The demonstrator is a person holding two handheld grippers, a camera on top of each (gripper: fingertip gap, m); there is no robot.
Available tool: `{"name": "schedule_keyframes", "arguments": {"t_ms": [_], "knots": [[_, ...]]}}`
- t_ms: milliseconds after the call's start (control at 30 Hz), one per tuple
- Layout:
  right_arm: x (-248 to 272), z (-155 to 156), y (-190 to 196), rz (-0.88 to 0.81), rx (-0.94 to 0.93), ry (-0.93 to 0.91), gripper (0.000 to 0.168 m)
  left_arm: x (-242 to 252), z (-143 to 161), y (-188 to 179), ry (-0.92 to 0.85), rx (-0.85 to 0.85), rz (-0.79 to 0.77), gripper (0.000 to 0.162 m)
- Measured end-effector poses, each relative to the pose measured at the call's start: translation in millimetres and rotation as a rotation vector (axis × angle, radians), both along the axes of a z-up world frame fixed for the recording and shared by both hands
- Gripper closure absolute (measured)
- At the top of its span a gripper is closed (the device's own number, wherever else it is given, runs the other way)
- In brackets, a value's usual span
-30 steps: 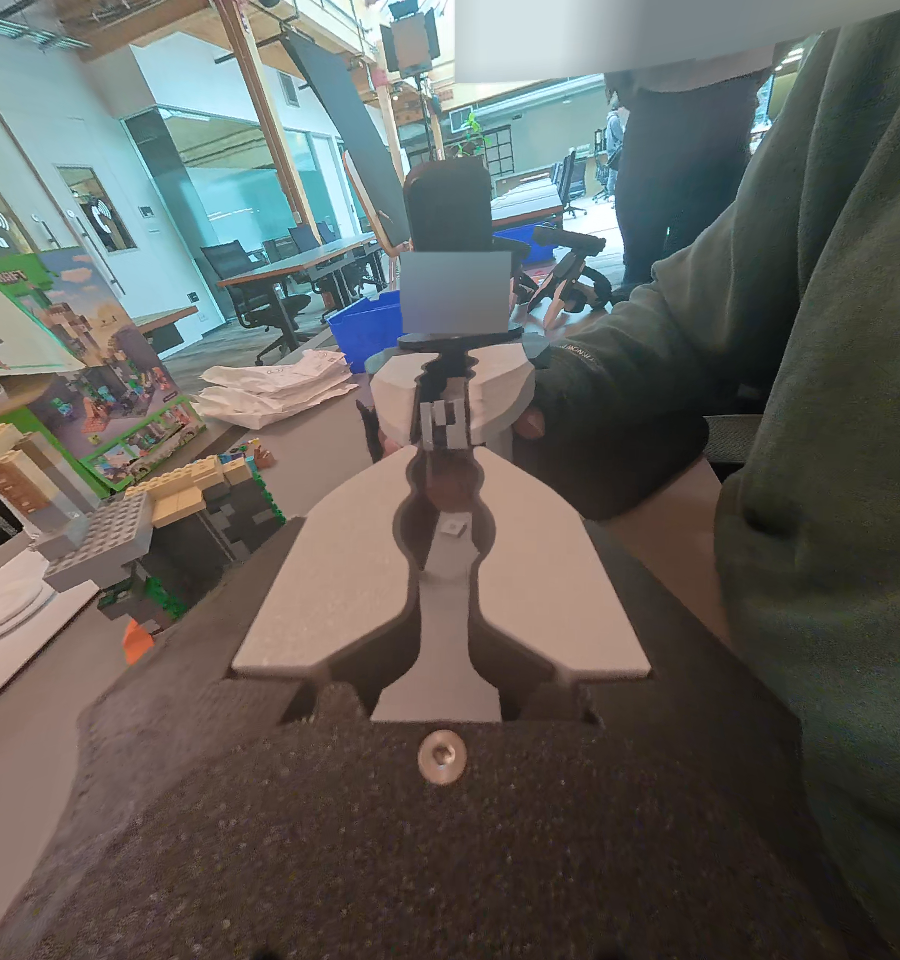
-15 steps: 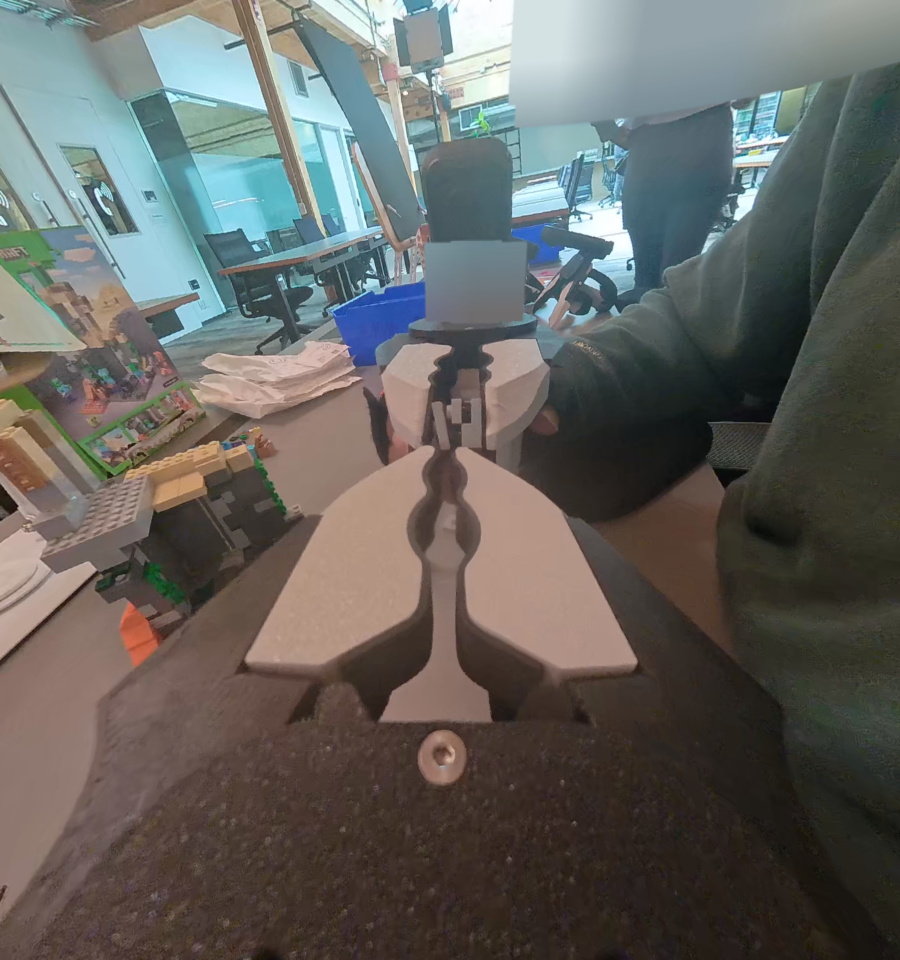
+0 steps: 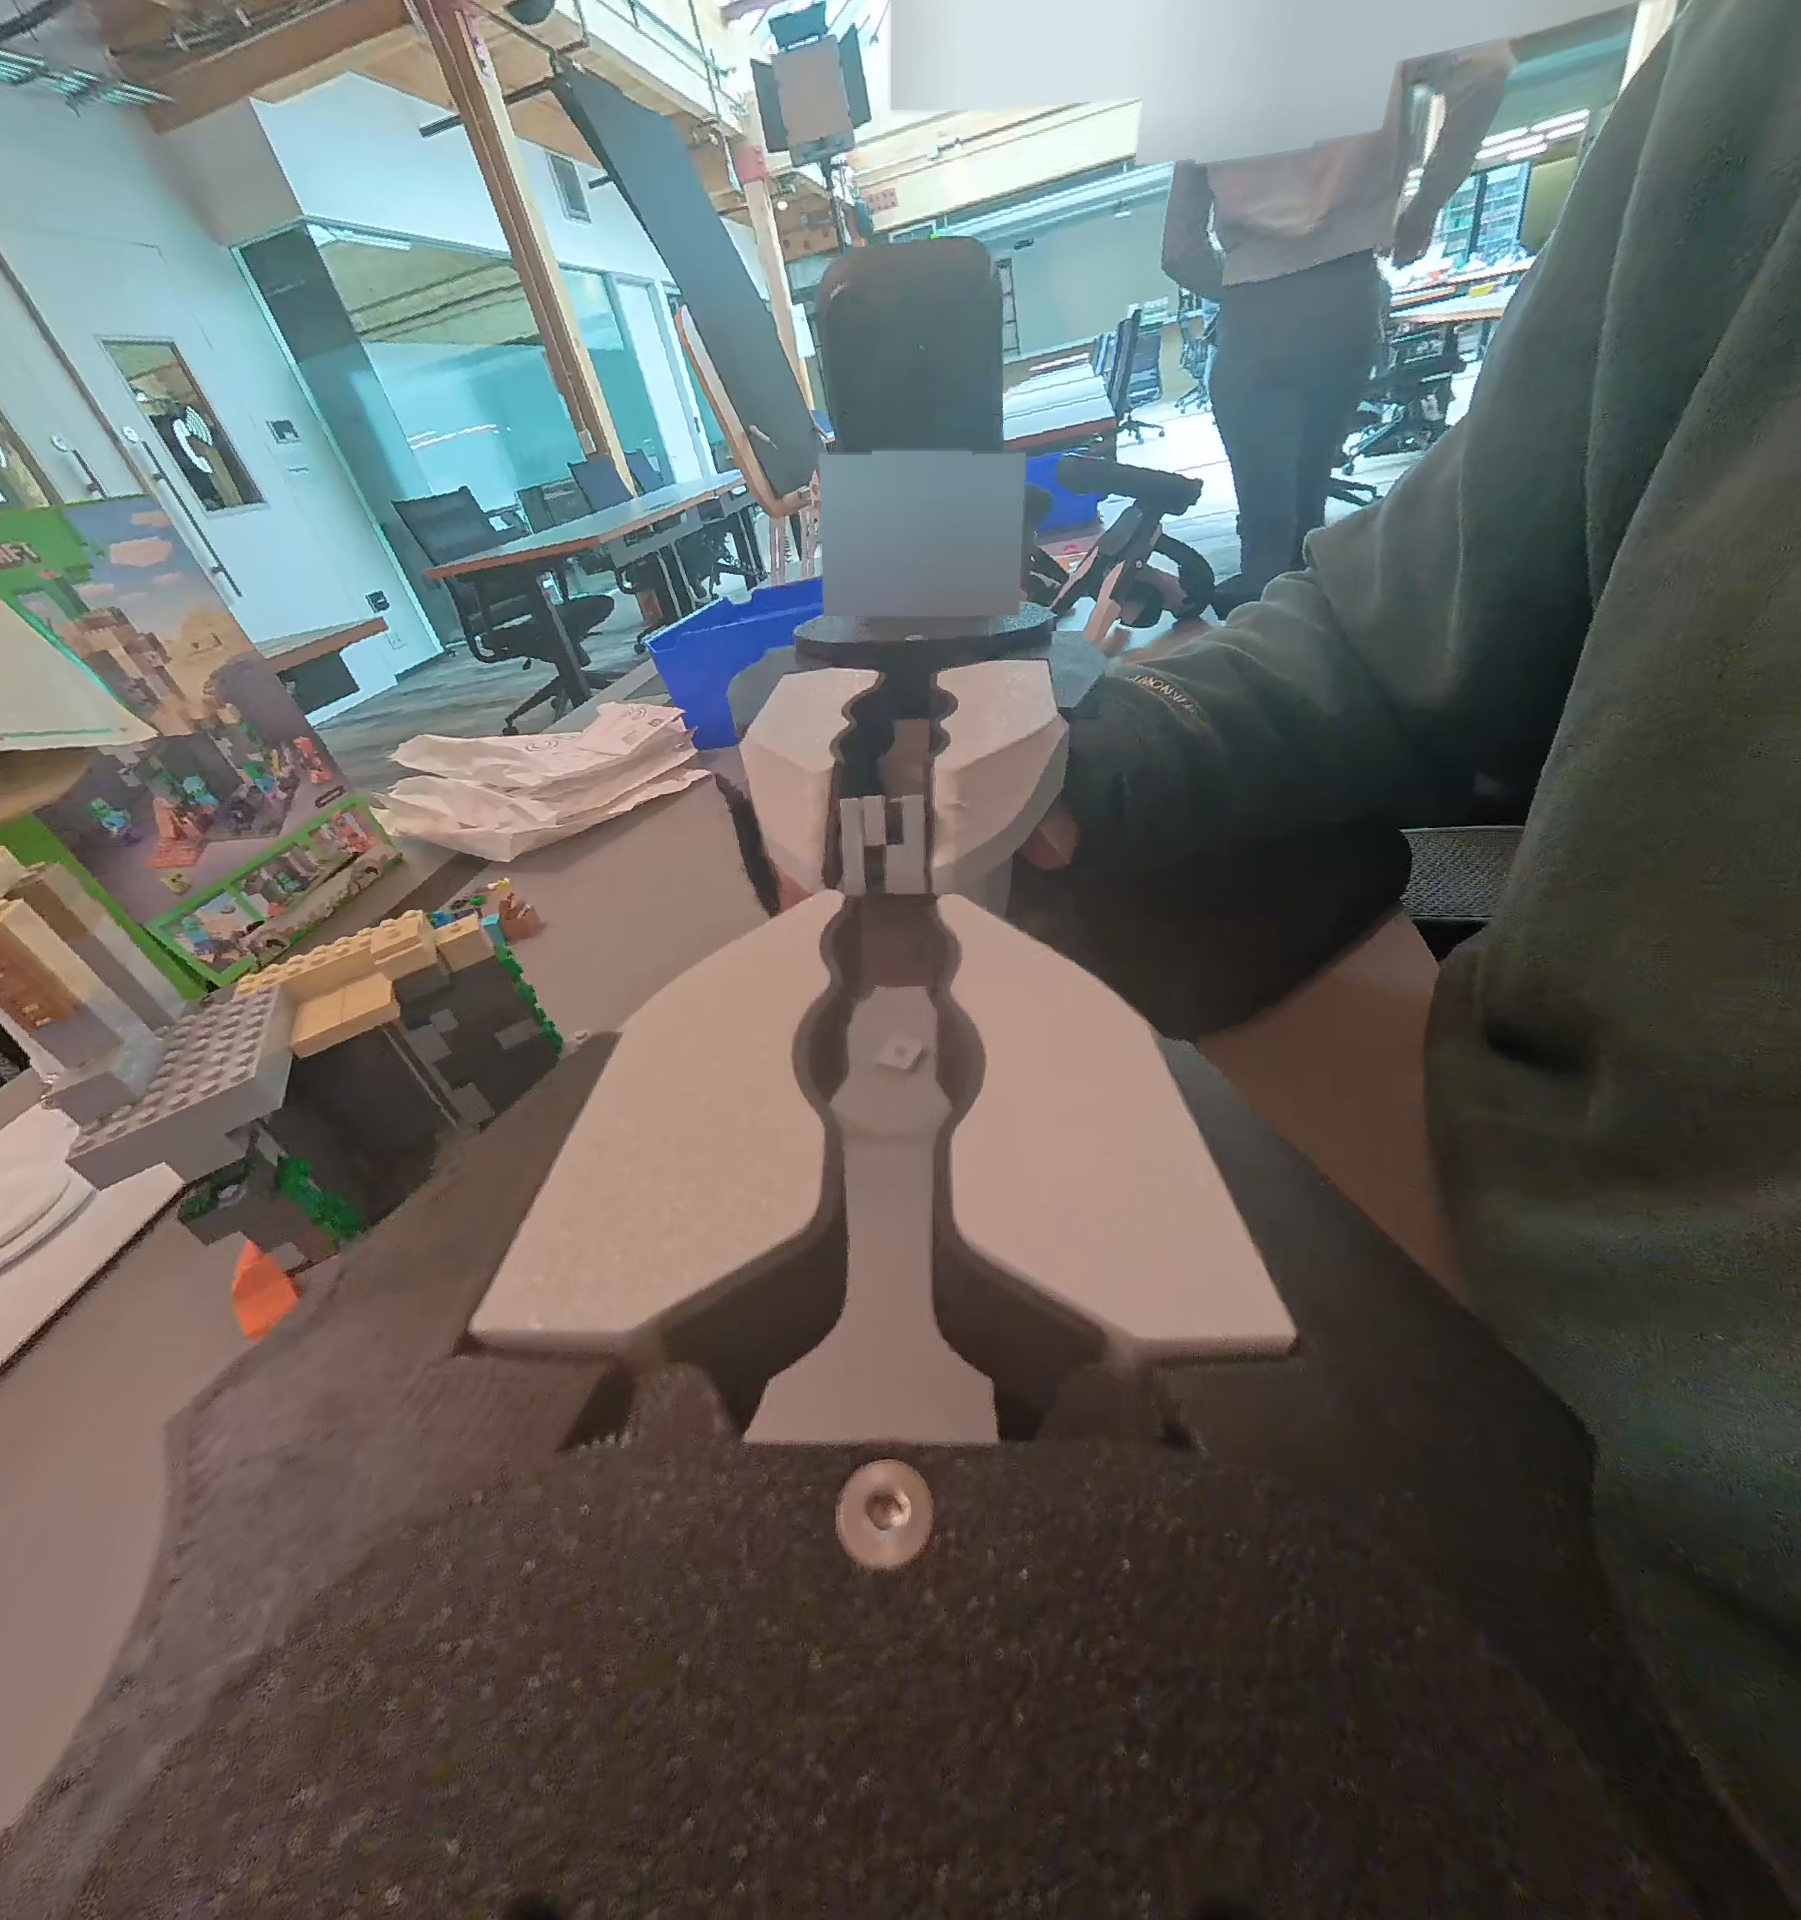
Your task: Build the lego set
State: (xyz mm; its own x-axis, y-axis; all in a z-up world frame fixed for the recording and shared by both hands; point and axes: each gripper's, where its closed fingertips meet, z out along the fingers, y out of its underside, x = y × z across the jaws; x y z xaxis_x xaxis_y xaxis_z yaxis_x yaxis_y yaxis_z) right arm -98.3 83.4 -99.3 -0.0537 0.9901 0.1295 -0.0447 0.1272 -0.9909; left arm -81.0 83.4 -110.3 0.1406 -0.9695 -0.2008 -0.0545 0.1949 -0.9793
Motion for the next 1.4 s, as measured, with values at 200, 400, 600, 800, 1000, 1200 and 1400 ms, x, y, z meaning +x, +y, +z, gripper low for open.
{"name": "schedule_keyframes", "arguments": {"t_ms": [200, 400, 600, 800, 1000, 1200, 1400], "knots": [[-1.2, -0.6, -0.4, -0.004, -0.008, -0.012, 0.154, 1.0, -1.9, -0.4, 0.01, -0.009, 0.002, 0.149], [-1.5, -0.8, -3.1, -0.008, 0.043, -0.026, 0.154, -1.2, -0.7, -0.3, 0.002, 0.006, -0.002, 0.162], [0.7, -2.9, 10.8, -0.136, 0.235, -0.108, 0.154, -1.5, -9.2, 8.1, 0.019, -0.057, -0.001, 0.151], [5.1, -14.2, 17.4, -0.227, 0.505, -0.24, 0.154, -3.1, -6.0, 8.9, -0.066, -0.347, -0.123, 0.142], [-1.3, -28.5, 18.7, -0.299, 0.74, -0.352, 0.154, 1.0, -11.4, 11.2, -0.077, -0.531, -0.162, 0.142], [-4.3, -31.4, 22.8, -0.342, 0.82, -0.377, 0.154, -0.1, -15.7, 14.5, -0.056, -0.571, -0.153, 0.145], [1.0, -26.5, 21.5, -0.226, 0.4, -0.291, 0.144, -4.1, -10.8, 14.7, -0.058, -0.46, -0.131, 0.145]]}}
